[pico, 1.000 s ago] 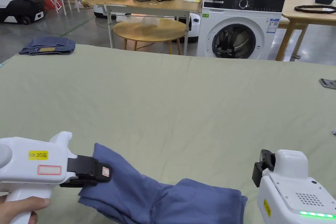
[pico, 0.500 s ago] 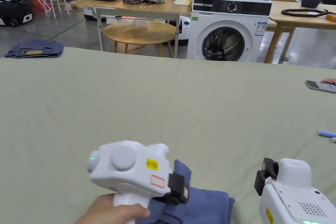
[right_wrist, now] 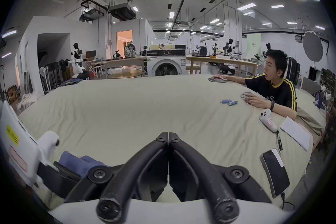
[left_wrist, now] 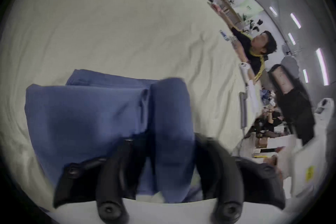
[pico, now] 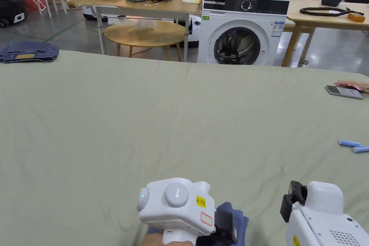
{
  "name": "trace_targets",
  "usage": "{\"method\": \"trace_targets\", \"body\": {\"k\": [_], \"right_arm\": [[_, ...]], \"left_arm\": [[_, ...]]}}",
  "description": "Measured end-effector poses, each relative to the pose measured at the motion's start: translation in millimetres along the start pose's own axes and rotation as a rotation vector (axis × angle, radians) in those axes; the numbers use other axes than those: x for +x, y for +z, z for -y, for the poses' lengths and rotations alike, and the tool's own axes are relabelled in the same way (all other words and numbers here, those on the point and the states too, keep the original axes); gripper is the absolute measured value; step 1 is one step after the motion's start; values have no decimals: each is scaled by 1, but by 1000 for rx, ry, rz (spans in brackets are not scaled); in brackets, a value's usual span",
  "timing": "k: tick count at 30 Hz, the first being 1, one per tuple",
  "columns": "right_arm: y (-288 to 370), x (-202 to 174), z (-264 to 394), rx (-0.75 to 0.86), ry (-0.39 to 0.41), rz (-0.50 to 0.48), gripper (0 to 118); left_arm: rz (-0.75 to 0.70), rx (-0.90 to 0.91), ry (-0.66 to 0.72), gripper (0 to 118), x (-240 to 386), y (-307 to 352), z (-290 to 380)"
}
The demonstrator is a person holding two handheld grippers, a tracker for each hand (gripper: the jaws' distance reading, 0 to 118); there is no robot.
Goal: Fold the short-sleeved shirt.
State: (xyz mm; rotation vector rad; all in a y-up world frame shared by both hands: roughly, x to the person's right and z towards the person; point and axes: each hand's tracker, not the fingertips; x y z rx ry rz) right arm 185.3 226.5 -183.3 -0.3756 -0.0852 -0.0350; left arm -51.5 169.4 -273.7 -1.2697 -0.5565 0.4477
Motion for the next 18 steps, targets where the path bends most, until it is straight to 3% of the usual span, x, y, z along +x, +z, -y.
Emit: {"method": "trace_targets", "body": {"k": [6,7,8,9,13,18], "right_arm": [[2,1,1,-5,-23,-6,0],[2,1,1,-4,-26,-7,0],[2,1,1,-3,-27,-7,0],[2,1,1,-3,-27,-7,0],[2,1,1,-2,-29,-6,0],[0,4,3,-9,-28,-1,0]], "left_arm": [[137,108,-13,44,1,47,-2],[146,126,-25,35,-2,48,-4],[141,125,-28,16,-5,45,-6],[133,114,-17,8,-6,41,-9],[232,17,67,5,-20,-4,-8],[254,-54,78,2,-20,-60,2]]}}
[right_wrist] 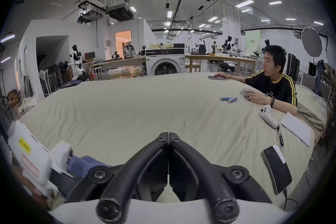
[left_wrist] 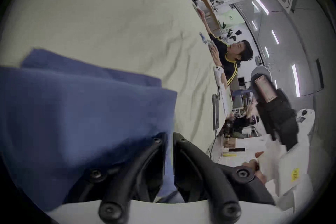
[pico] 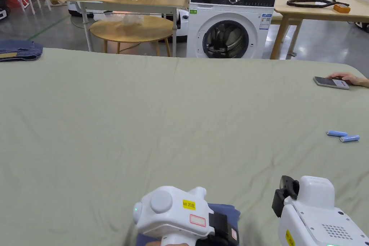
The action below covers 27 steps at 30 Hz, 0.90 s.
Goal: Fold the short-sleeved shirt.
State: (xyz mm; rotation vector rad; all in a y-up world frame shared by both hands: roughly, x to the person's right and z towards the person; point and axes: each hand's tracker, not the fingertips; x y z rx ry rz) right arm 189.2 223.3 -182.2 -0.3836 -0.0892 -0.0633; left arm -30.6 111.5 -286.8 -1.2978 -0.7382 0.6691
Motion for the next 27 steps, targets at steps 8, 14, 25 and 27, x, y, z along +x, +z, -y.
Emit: {"method": "trace_targets", "body": {"k": [8,14,25,27], "right_arm": [[0,7,-1,-1,-4,16,0],[-3,6,-10,14,6,13,0],[-11,-25,-39,120,21,-16,0],[-10,-31,-43,155,20,-24,0]], "left_arm": [[-139,30,-64,0,7,-19,5],[-145,165,-177,0,32,35,3],[-504,723,-442,0,47,167,12],[-577,845,-488,0,41,180,16]]}}
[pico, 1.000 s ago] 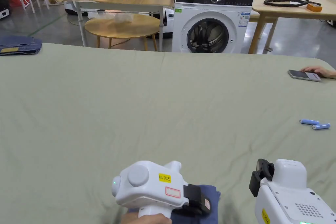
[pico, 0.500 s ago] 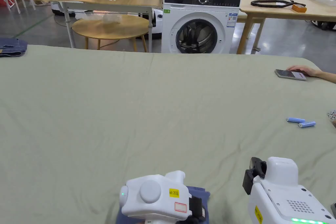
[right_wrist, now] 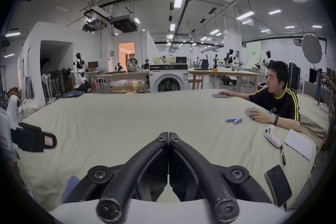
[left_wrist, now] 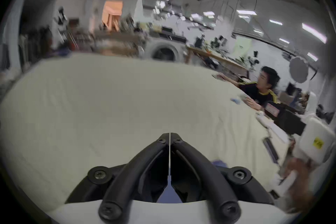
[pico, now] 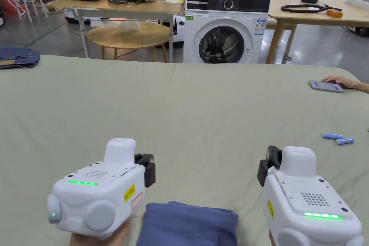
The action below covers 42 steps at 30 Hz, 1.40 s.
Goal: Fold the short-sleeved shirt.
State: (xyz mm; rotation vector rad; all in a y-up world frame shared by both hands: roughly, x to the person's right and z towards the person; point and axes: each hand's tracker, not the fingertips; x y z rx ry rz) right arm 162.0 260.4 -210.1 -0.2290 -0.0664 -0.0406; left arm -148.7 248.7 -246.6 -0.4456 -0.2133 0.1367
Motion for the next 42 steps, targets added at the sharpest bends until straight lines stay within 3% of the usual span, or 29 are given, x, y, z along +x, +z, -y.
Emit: {"method": "trace_targets", "body": {"k": [7,12,17,23,25,35,40,42], "right_arm": [[6,-17,-11,119,18,-5,0],[5,-18,-14,129,21,-3,0],[16,-16,-2,35,34,-21,0],[34,-35,48,-216,60,-156,0],[33,-47,72,-278,101,-175,0],[-11,-58,134,-469,99,-89,0],[-9,-59,132,-466,113,-88,0],[-9,-58,131,-477,108,-93,0]], "left_arm": [[-215,337,-90,0,-17,27,-4],[-292,356,-92,0,-27,29,-8],[-311,329,-63,0,-41,38,-9],[-311,273,-31,0,-57,48,2],[-306,250,-22,0,-64,46,9],[-189,19,68,0,-76,43,42],[-22,-219,212,0,-91,22,67],[81,-300,324,9,-101,10,74]]}}
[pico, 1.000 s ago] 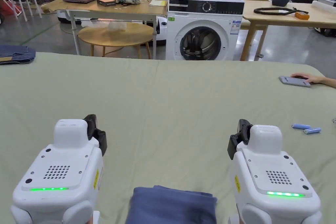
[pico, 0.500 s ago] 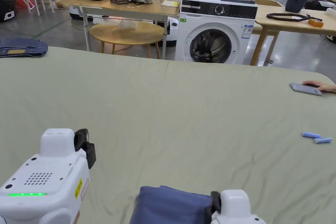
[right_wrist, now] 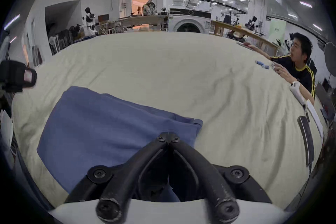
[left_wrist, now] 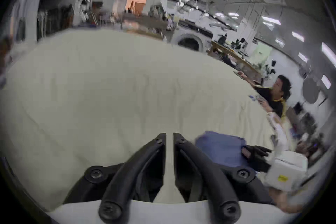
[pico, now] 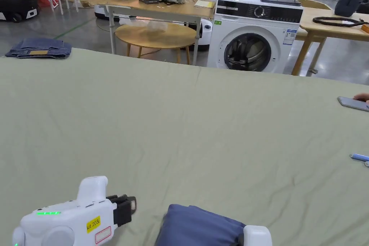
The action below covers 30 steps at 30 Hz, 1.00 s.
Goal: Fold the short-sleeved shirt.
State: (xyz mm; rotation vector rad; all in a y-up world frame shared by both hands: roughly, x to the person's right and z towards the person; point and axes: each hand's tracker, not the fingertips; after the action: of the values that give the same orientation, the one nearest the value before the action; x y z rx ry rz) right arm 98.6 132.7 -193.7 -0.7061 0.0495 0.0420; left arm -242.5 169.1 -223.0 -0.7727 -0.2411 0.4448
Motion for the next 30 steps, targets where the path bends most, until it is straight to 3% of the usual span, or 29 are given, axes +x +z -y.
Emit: {"method": "trace_targets", "body": {"k": [2,6,11,14,18,21,23,27,30], "right_arm": [[0,1,-2,-9,-5,-5,0],[-2,4,-2,-18,-7,-14,0],[2,4,-3,-21,-14,-20,0],[2,6,-3,-21,-17,-22,0],[3,8,-2,-23,-24,-24,0],[4,8,-2,-23,-29,-25,0],[4,8,-2,-23,-29,-27,0],[4,10,-2,-25,-24,-31,0],[4,9,-2,-25,-23,-36,0]], "left_arm": [[133,-118,71,41,-3,-13,-1],[373,-312,160,77,-13,-39,0],[482,-470,153,78,-11,-73,4],[536,-554,262,79,-14,-102,16],[650,-522,428,76,-13,-110,26],[594,-513,341,44,-11,-106,29],[564,-510,287,43,-21,-107,32],[591,-531,345,43,-15,-97,29],[538,-550,255,43,-14,-93,20]]}}
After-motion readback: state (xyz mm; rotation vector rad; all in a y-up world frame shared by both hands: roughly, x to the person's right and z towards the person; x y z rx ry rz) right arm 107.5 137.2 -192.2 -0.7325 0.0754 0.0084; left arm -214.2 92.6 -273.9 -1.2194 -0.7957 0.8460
